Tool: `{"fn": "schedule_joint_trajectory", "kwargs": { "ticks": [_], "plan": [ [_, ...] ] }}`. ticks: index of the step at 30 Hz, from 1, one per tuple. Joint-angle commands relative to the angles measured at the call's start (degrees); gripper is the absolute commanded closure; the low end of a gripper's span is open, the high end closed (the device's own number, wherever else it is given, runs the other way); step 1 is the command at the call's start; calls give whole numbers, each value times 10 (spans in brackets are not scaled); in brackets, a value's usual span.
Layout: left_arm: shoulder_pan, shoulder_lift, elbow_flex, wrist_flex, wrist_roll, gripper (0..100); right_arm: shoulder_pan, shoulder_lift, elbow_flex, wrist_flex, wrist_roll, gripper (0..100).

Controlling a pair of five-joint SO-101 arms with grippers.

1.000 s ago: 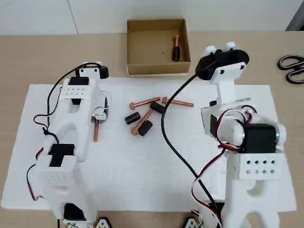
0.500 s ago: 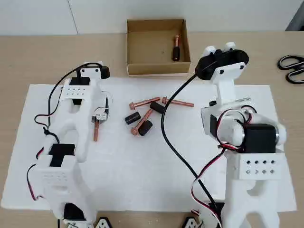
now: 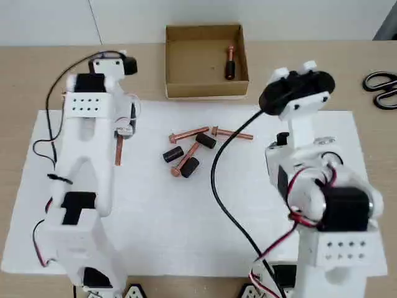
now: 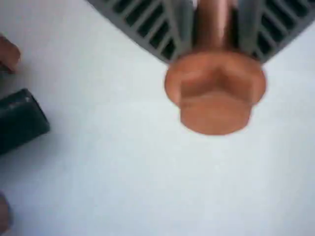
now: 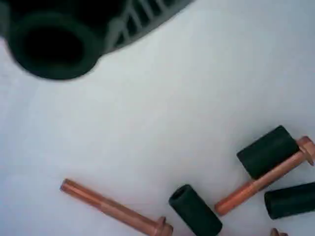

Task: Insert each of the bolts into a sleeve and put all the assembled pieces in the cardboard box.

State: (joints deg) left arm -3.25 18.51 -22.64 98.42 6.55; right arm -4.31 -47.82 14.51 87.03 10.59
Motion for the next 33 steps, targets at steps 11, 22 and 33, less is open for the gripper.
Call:
{"fn": "schedule_joint_trajectory", "kwargs": {
  "ticks": [11, 22, 33],
  "plan": [
    [0, -190, 25, 19, -4, 994, -2, -184, 184, -133, 0, 995],
    [1, -331, 78, 17, -3, 994, -3, -271, 234, -150, -31, 995],
    [138, -372, 78, 12, 68, 994, -3, -468, 459, -296, -53, 995]
  ]
}}
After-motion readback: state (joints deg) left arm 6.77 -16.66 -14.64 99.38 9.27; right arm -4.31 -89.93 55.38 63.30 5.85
